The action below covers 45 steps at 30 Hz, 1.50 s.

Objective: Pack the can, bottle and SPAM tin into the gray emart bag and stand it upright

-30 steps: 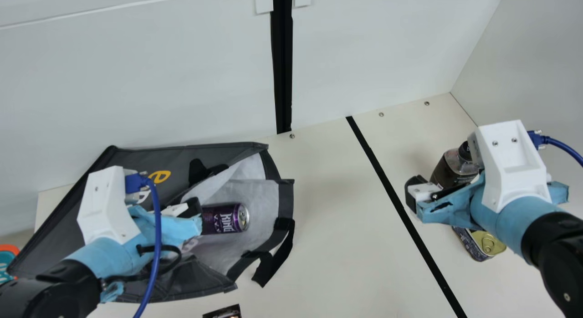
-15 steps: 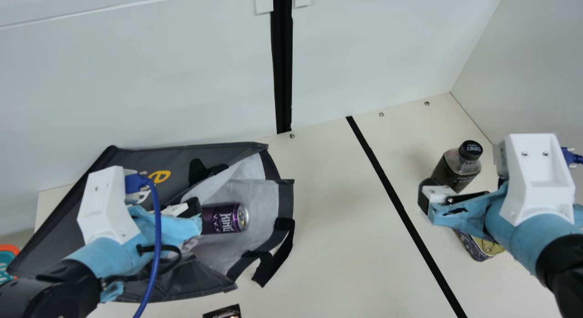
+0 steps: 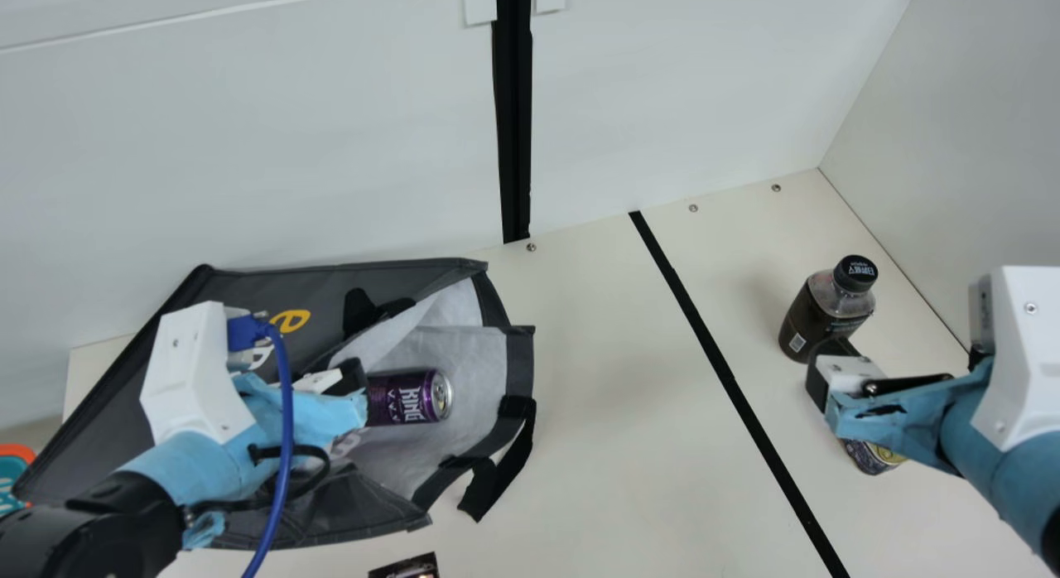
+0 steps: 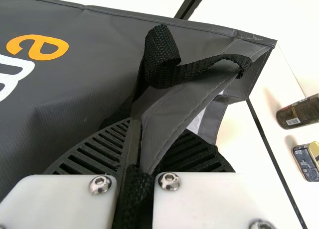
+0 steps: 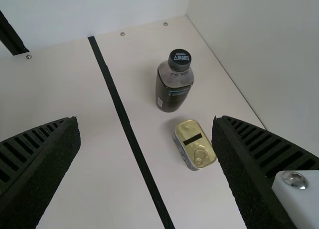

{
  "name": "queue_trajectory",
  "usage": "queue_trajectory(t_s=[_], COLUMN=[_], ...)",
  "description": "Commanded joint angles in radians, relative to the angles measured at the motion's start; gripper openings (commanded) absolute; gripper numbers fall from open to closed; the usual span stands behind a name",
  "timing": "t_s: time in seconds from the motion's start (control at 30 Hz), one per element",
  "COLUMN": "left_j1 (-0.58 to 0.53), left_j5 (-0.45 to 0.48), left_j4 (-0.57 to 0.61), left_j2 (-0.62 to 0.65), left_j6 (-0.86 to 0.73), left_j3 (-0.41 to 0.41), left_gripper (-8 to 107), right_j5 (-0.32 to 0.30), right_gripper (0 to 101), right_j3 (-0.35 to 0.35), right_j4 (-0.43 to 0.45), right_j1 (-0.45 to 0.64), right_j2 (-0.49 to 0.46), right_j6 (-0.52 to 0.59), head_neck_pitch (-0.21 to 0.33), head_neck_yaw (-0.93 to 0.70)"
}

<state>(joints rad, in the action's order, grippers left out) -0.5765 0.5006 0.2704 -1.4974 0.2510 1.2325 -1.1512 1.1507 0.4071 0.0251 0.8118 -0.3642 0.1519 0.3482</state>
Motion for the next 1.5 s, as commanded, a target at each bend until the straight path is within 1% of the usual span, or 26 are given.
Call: queue_trajectory(t_s=[0.0, 0.17, 0.37, 0.83, 1.13, 1.47], left_j1=[0.000, 0.000, 0.000, 0.000, 0.000, 0.000], left_j5=[0.000, 0.000, 0.000, 0.000, 0.000, 0.000], left_j4=[0.000, 0.000, 0.000, 0.000, 0.000, 0.000], left_j2=[0.000, 0.000, 0.000, 0.000, 0.000, 0.000], left_j6=[0.000, 0.000, 0.000, 0.000, 0.000, 0.000], left_j3=[0.000, 0.000, 0.000, 0.000, 0.000, 0.000], left_gripper=[-8, -8, -8, -8, -8, -8], right_j5=[-0.019, -0.069, -0.069, -0.069, -0.069, -0.069], right_gripper=[95, 95, 95, 95, 95, 95], right_j3=[0.013, 0.049, 0.059, 0.082, 0.077, 0.060], right_j4=[0.008, 0.017, -0.025, -0.169, -0.233, -0.268], right_j1=[-0.003, -0.007, 0.053, 0.222, 0.287, 0.316], right_j2=[-0.005, -0.019, -0.031, -0.057, -0.067, -0.077], right_j6=[-0.001, 0.003, 0.049, 0.199, 0.253, 0.275], head_neck_pitch=[0.023, 0.023, 0.023, 0.023, 0.023, 0.023], head_neck_yaw=[0.001, 0.001, 0.001, 0.001, 0.001, 0.001])
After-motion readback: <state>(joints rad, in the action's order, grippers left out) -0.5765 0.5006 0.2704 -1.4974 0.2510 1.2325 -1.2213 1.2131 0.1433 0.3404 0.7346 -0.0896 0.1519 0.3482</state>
